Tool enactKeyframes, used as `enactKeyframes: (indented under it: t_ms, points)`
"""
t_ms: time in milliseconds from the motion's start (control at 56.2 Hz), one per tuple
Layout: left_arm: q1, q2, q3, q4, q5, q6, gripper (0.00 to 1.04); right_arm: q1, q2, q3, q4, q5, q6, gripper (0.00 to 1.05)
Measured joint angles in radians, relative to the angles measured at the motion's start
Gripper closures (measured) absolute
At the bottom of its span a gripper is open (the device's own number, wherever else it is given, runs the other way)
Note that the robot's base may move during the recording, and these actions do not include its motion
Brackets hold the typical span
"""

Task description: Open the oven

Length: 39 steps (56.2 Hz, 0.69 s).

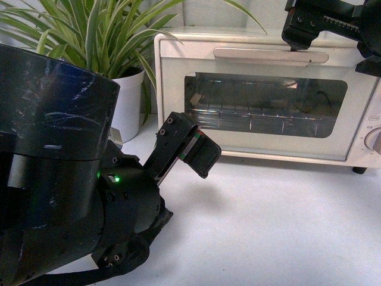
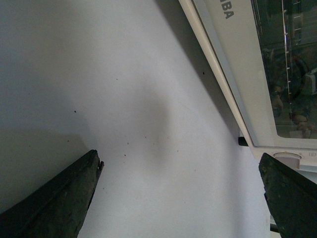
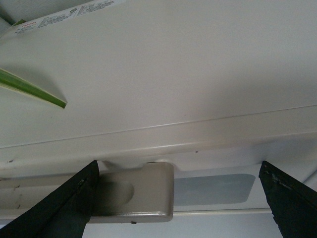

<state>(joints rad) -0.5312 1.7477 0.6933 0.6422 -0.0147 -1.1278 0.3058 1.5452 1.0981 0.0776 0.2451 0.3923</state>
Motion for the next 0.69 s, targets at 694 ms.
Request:
enactKeyframes:
  t_ms: [694]
  points:
    - [0.014, -0.009, -0.011, 0.000, 0.008, -0.010, 0.07, 0.005, -0.075, -0.124, 0.028, -0.071, -0.057, 0.09]
